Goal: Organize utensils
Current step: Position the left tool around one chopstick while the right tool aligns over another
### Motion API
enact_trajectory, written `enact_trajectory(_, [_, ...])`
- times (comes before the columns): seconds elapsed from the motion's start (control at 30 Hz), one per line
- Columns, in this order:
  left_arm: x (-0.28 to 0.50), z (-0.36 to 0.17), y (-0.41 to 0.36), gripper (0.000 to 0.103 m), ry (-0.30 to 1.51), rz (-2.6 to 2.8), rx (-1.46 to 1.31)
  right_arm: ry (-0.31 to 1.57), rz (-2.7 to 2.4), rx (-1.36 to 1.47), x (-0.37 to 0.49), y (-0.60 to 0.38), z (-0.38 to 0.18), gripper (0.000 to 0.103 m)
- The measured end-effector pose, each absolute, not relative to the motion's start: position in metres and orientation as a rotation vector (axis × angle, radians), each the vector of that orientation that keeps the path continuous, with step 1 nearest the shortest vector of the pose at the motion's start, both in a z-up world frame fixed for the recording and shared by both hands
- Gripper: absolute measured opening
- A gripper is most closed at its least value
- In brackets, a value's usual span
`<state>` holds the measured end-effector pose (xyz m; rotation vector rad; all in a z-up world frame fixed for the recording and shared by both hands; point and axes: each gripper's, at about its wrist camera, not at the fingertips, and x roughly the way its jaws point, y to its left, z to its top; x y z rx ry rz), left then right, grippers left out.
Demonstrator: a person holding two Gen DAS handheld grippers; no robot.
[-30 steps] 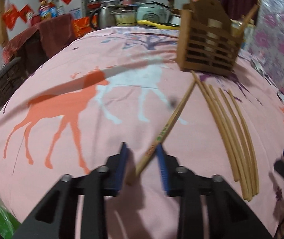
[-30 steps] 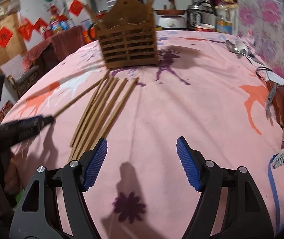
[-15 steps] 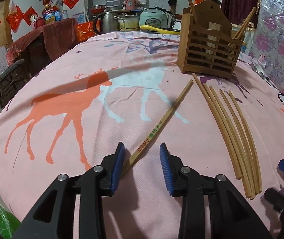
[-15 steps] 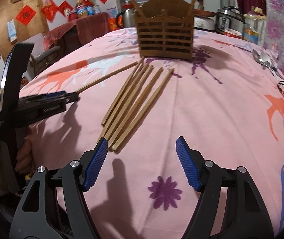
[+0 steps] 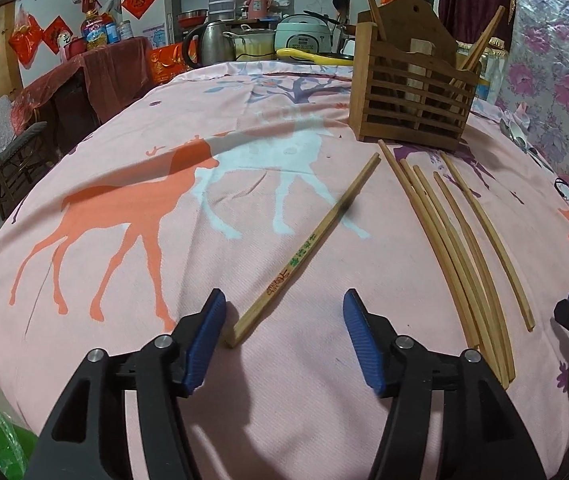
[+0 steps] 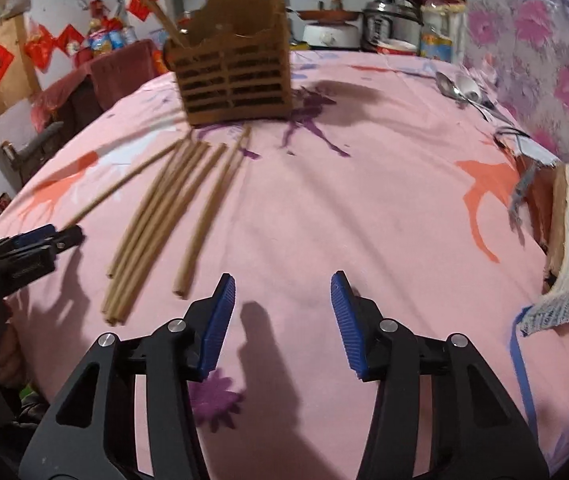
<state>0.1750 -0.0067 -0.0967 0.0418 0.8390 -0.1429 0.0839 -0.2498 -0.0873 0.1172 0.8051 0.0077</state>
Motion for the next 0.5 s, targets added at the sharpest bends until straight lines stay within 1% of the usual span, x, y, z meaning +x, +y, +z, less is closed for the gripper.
enact_trajectory(0.2, [0.175,-0.095,-0.002,0.060,0.853,-0.154,0.023,0.798,0.104,0.092,0.091,-0.218,-0.085,0.049])
enact_trajectory(0.3, [0.175,-0.095,-0.002,0.057,0.853,-0.151,0.021,0.809,0.127,0.084,0.096,-0.209,-0.086,0.044])
enact_trajectory(0.33, [0.176,-0.095,-0.001,0.054,0.852,-0.148,0.021,0.817,0.134,0.084,0.098,-0.207,-0.087,0.040])
enact_trajectory(0.4, [0.178,-0.094,0.001,0.047,0.850,-0.142,0.021,0.833,0.134,0.080,0.102,-0.204,-0.090,0.037])
enact_trajectory(0.47, [0.181,-0.094,0.005,0.038,0.849,-0.135,0.013,0.845,0.117,0.077,0.103,-0.205,-0.095,0.032])
enact_trajectory(0.5, [0.181,-0.094,0.006,0.036,0.849,-0.133,0.013,0.844,0.104,0.072,0.102,-0.206,-0.095,0.025])
